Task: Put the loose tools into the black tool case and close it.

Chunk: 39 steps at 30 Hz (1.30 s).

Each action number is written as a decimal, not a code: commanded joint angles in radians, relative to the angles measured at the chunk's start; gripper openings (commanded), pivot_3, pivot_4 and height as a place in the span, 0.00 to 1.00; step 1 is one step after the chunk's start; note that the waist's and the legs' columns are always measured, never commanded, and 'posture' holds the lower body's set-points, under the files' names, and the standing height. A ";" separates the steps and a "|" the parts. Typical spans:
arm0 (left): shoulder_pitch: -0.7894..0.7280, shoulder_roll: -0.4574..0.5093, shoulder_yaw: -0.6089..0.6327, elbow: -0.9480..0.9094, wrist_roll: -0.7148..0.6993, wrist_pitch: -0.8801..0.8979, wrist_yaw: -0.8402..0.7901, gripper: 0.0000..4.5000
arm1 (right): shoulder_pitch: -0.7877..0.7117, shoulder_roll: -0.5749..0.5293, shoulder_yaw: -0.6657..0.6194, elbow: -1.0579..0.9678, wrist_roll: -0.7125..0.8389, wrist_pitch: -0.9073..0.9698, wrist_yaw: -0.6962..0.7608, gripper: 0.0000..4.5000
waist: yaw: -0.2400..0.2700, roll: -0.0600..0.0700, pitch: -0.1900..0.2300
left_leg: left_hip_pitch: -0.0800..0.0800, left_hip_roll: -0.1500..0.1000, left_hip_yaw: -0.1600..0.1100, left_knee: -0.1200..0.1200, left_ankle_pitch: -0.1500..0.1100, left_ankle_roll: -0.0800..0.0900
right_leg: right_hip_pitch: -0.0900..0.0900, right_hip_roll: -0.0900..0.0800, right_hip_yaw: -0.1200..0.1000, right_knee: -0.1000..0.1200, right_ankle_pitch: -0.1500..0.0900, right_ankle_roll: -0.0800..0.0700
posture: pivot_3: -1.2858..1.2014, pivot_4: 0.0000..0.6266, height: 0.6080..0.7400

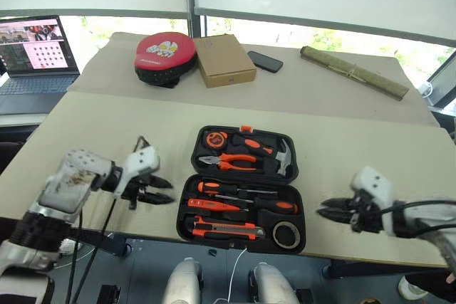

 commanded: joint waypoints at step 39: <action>-0.284 -0.347 0.172 0.235 -0.235 0.373 0.259 0.00 | -0.618 0.396 0.029 0.271 0.147 0.403 -0.369 0.00 | -0.021 0.000 0.000 | -0.003 -0.001 -0.001 -0.001 0.000 0.000 | -0.003 0.000 0.000 0.002 0.001 0.000 | 0.52 0.24 1.00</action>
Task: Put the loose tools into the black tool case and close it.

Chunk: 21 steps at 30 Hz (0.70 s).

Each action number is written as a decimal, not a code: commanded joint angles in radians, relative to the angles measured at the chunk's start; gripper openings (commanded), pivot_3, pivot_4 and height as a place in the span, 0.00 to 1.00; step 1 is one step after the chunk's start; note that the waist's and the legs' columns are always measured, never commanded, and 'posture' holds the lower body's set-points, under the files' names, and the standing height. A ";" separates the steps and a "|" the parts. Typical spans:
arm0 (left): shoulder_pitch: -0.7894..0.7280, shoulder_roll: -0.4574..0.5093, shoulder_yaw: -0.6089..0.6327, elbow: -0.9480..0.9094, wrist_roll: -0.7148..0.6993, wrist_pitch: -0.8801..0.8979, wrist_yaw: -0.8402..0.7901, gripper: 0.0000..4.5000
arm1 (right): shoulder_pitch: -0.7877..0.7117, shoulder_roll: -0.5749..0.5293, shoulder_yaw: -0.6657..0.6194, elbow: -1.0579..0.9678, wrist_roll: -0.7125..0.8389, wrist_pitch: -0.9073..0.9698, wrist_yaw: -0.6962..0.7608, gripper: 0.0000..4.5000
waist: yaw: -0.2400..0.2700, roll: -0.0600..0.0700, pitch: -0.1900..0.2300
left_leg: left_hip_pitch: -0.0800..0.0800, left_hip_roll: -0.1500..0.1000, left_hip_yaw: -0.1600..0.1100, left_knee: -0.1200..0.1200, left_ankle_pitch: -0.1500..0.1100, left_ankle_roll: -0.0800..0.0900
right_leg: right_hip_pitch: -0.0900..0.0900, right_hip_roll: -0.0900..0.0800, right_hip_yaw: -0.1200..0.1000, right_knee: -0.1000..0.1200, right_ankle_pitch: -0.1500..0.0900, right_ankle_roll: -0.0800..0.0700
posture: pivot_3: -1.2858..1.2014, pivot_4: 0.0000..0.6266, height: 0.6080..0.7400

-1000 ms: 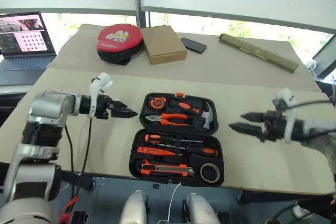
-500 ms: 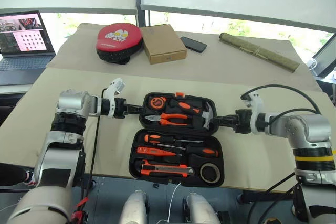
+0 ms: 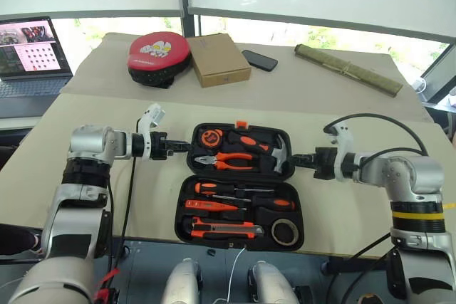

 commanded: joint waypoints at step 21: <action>0.355 -0.099 0.040 -0.303 0.304 -1.238 0.323 0.00 | 0.424 -0.016 0.067 -0.336 -0.454 -1.177 0.031 0.00 | 0.012 0.000 0.000 | -0.002 0.000 0.001 0.000 0.000 0.000 | -0.001 0.000 0.000 -0.002 0.001 0.001 | 0.52 0.24 1.00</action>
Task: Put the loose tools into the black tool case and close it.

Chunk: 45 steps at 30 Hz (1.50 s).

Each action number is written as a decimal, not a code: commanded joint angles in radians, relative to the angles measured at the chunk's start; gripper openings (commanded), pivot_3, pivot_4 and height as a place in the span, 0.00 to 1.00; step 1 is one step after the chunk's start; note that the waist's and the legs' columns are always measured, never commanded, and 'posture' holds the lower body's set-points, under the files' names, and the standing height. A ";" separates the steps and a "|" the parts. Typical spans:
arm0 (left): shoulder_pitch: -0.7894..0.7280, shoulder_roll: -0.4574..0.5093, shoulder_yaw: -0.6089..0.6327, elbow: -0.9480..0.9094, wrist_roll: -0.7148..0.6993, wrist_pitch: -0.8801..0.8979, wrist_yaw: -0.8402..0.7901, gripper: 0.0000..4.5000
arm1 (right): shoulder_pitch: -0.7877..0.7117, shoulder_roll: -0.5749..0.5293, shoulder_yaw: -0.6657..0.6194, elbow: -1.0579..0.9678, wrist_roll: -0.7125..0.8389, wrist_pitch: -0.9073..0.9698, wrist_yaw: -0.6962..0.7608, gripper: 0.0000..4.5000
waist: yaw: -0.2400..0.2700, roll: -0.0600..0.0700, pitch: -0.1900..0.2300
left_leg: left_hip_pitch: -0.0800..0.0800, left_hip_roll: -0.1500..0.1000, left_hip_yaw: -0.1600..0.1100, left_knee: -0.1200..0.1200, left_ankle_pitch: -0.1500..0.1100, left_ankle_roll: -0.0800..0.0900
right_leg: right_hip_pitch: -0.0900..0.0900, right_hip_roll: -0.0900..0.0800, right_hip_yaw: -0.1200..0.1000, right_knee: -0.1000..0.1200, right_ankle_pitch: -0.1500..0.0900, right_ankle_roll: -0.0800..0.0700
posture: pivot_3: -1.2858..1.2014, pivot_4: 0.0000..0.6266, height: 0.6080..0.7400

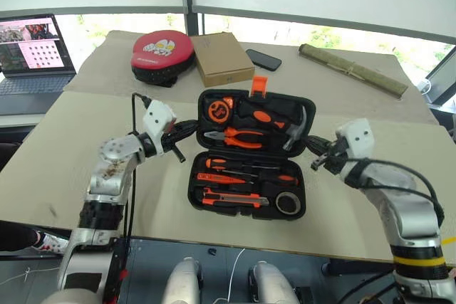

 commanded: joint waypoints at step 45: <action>-0.218 0.151 -0.277 0.345 0.089 -0.239 -0.607 0.02 | 0.227 -0.254 0.072 -0.254 0.204 0.153 0.159 0.00 | 0.000 -0.007 -0.003 | 0.016 0.002 0.002 -0.009 0.000 -0.001 | 0.019 0.001 -0.002 -0.016 0.001 -0.001 | 0.52 0.24 1.00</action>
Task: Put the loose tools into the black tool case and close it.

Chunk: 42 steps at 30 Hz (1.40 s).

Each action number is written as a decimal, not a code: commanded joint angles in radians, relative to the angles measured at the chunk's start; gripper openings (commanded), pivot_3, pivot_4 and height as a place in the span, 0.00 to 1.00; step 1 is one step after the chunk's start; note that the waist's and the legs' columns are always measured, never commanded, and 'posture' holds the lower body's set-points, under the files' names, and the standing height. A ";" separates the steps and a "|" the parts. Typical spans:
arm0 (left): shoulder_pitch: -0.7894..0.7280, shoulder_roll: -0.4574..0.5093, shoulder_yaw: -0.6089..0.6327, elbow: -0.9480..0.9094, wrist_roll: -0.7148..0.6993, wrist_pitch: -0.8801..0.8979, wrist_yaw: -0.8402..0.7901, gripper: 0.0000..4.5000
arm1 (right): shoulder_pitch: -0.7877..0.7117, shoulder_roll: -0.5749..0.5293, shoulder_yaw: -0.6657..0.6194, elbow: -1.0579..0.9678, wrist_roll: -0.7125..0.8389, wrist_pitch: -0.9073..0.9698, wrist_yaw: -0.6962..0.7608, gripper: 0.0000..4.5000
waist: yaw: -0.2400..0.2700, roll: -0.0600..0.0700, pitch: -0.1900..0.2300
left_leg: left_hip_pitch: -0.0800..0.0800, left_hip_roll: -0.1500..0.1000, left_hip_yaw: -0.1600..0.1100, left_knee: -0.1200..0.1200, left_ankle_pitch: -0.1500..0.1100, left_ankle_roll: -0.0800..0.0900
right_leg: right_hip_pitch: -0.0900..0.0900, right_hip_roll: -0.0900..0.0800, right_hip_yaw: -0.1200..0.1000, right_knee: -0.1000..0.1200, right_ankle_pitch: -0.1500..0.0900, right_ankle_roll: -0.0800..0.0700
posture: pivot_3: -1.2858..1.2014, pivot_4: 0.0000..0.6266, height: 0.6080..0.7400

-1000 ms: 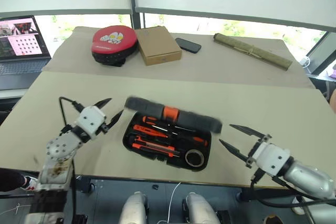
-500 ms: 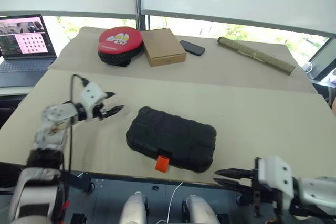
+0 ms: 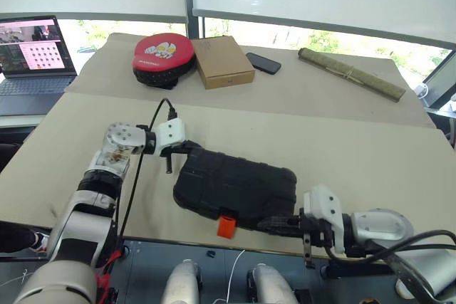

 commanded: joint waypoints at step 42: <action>-0.017 0.011 0.064 -0.350 -0.177 0.440 -0.042 0.02 | -0.059 0.032 -0.139 0.308 -0.179 -0.061 0.049 0.00 | 0.009 0.003 0.001 | -0.002 -0.001 -0.001 0.002 -0.001 0.001 | -0.001 0.000 0.000 0.001 -0.001 0.001 | 0.52 0.24 1.00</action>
